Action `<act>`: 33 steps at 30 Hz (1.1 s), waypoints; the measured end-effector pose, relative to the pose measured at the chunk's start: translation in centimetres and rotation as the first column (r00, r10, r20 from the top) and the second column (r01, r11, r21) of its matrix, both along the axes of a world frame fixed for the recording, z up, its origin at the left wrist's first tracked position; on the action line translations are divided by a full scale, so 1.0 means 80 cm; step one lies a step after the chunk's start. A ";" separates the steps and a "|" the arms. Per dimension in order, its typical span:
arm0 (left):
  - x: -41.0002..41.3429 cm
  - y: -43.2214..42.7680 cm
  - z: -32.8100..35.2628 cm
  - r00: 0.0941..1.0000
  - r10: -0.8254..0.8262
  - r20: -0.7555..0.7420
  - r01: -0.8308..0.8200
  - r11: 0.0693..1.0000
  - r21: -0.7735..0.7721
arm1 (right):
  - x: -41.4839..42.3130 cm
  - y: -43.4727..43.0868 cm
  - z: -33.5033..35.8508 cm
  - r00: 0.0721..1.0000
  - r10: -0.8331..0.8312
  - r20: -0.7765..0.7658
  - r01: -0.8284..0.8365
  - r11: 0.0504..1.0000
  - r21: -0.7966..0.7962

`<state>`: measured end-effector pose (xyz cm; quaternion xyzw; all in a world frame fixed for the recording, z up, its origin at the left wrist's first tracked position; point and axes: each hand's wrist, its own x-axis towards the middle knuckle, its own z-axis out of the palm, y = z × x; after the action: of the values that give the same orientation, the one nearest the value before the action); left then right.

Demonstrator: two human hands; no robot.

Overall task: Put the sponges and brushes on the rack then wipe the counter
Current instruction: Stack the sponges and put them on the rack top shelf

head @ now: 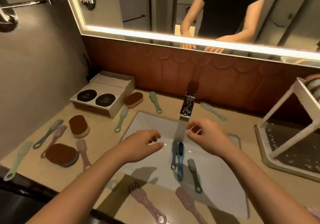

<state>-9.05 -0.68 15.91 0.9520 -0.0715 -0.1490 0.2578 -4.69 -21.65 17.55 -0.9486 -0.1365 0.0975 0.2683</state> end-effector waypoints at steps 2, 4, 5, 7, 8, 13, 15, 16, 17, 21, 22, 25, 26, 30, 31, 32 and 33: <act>-0.013 0.032 -0.017 0.997 0.058 -0.054 -0.060 0.998 -0.034 | -0.001 0.027 -0.009 0.996 0.077 -0.035 -0.080 0.993 -0.081; -0.025 0.065 -0.033 0.989 0.120 -0.088 -0.123 0.992 -0.037 | -0.002 0.057 -0.020 0.988 0.146 -0.056 -0.152 0.979 -0.135; -0.030 0.080 -0.041 0.983 0.151 -0.103 -0.155 0.987 -0.034 | -0.003 0.070 -0.025 0.983 0.173 -0.062 -0.180 0.972 -0.152; -0.042 0.114 -0.059 0.965 0.223 -0.136 -0.229 0.973 -0.025 | -0.003 0.101 -0.037 0.971 0.227 -0.074 -0.237 0.955 -0.176; -0.045 0.126 -0.067 0.959 0.248 -0.141 -0.253 0.967 -0.021 | -0.004 0.111 -0.041 0.967 0.244 -0.079 -0.255 0.948 -0.189; -0.065 0.196 -0.101 0.904 0.395 -0.167 -0.401 0.916 -0.006 | -0.003 0.179 -0.068 0.930 0.344 -0.125 -0.365 0.898 -0.245; -0.069 0.227 -0.115 0.904 0.411 -0.117 -0.401 0.911 0.100 | -0.003 0.200 -0.075 0.918 0.369 -0.145 -0.395 0.881 -0.262; -0.072 0.248 -0.122 0.906 0.413 -0.089 -0.394 0.902 0.175 | -0.003 0.215 -0.081 0.910 0.384 -0.157 -0.414 0.868 -0.275; -0.075 0.265 -0.128 0.910 0.410 -0.067 -0.381 0.888 0.259 | -0.003 0.226 -0.086 0.903 0.397 -0.167 -0.430 0.855 -0.291; -0.076 0.324 -0.140 0.931 0.365 -0.034 -0.299 0.809 0.507 | -0.003 0.263 -0.107 0.880 0.417 -0.229 -0.474 0.812 -0.341; -0.074 0.334 -0.141 0.935 0.351 -0.041 -0.278 0.801 0.530 | -0.002 0.270 -0.111 0.877 0.416 -0.241 -0.479 0.806 -0.348; -0.062 0.360 -0.148 0.946 0.316 -0.067 -0.228 0.799 0.556 | 0.002 0.291 -0.123 0.871 0.414 -0.264 -0.487 0.796 -0.358; -0.060 0.362 -0.151 0.952 0.301 -0.063 -0.216 0.800 0.560 | 0.002 0.293 -0.124 0.870 0.416 -0.265 -0.490 0.793 -0.362; -0.048 0.372 -0.165 0.964 0.263 -0.045 -0.199 0.821 0.536 | 0.006 0.301 -0.128 0.862 0.426 -0.276 -0.503 0.784 -0.363; -0.045 0.374 -0.167 0.964 0.266 -0.028 -0.213 0.826 0.523 | 0.008 0.301 -0.128 0.861 0.424 -0.280 -0.503 0.793 -0.344; -0.044 0.374 -0.166 0.959 0.282 -0.013 -0.239 0.836 0.494 | 0.009 0.302 -0.128 0.862 0.419 -0.285 -0.496 0.812 -0.307; -0.042 0.374 -0.164 0.949 0.314 -0.001 -0.281 0.851 0.445 | 0.011 0.304 -0.127 0.863 0.411 -0.293 -0.484 0.839 -0.249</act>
<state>-12.38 29.22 2.76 0.9787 0.1217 -0.1546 0.0590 -3.80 2.66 7.36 -0.9026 -0.3067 0.2861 0.0973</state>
